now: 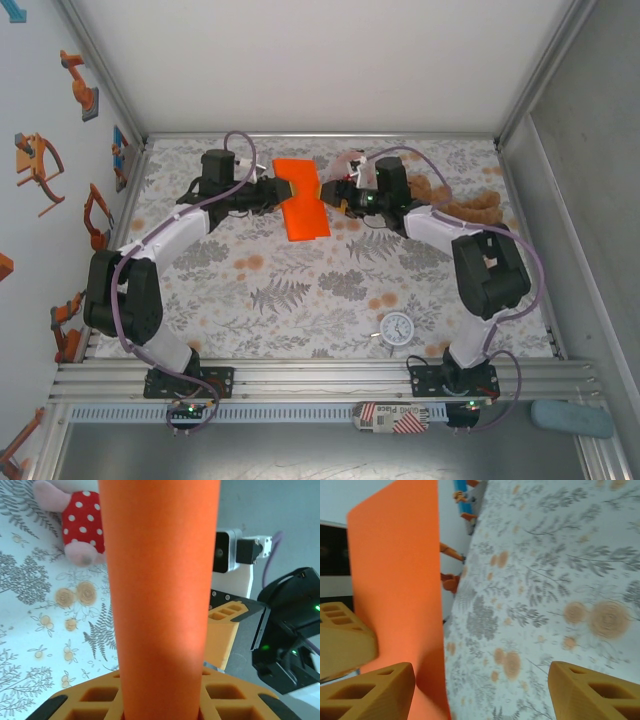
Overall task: Fold a paper plane with a square sheet of paper (pick it up from the middle)
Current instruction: First fold in half a square sheet of paper at the center of the table.
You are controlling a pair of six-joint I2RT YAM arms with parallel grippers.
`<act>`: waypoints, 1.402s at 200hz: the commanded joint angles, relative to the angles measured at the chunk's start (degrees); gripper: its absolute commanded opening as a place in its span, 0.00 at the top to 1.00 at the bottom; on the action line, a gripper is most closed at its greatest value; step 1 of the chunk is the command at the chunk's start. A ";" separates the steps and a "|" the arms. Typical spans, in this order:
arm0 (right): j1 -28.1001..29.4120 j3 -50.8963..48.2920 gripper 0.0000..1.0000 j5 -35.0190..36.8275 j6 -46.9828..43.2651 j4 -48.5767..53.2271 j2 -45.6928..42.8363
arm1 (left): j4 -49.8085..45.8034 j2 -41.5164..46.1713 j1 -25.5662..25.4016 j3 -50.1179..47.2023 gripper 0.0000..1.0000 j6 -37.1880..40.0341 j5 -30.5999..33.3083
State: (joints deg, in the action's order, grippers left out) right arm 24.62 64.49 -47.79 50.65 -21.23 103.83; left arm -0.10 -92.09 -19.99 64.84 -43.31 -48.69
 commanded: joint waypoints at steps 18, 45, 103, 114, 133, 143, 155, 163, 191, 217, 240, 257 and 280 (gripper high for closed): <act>0.39 1.36 0.37 -8.11 7.83 -12.46 2.23 | 0.94 0.21 0.38 1.86 0.72 -1.24 -4.12; 0.41 0.99 0.49 -7.94 6.90 -11.42 1.16 | -0.93 -0.42 0.40 2.18 0.72 -0.26 -4.05; 0.34 1.62 0.77 -4.29 -1.32 0.90 -2.52 | -4.36 -1.30 0.83 2.57 0.72 1.89 -3.75; 0.39 1.52 0.80 -4.33 -1.52 1.11 -3.10 | -4.43 -1.50 0.84 2.57 0.72 2.00 -3.70; 0.47 1.53 0.84 -5.68 -0.88 0.17 -3.48 | -4.50 -1.77 0.85 2.49 0.72 1.99 -3.70; 0.45 1.39 0.84 -5.93 -0.65 0.14 -3.78 | -4.64 -1.91 0.83 2.49 0.72 2.09 -3.70; 0.43 1.30 0.84 -6.06 -0.69 0.14 -4.16 | -4.79 -1.96 0.92 2.49 0.72 2.09 -3.69; 0.45 1.33 0.84 -6.26 -0.64 0.16 -4.34 | -4.75 -2.07 0.93 2.49 0.72 2.18 -3.73; 0.51 1.24 0.84 -6.64 -0.92 0.69 -4.71 | -4.66 -2.47 0.96 2.49 0.72 2.09 -3.72; 0.60 1.55 0.95 -5.44 -2.76 3.83 -5.15 | -4.35 -2.63 0.92 2.53 0.69 1.67 -3.69; 0.69 2.13 1.00 -1.32 -5.97 9.94 -6.59 | -5.50 -2.08 1.14 2.22 0.57 1.73 -1.80; 0.60 2.66 1.00 3.53 -9.34 16.64 -8.04 | -6.60 -1.11 1.40 0.60 0.42 2.15 2.76; 0.33 2.89 1.00 9.71 -12.93 24.93 -10.88 | -9.42 0.69 1.97 -1.93 0.30 3.43 11.96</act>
State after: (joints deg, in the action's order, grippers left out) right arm 24.99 65.12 -45.87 43.75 -6.85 97.76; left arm -5.61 -93.93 -18.94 65.19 -41.91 -46.04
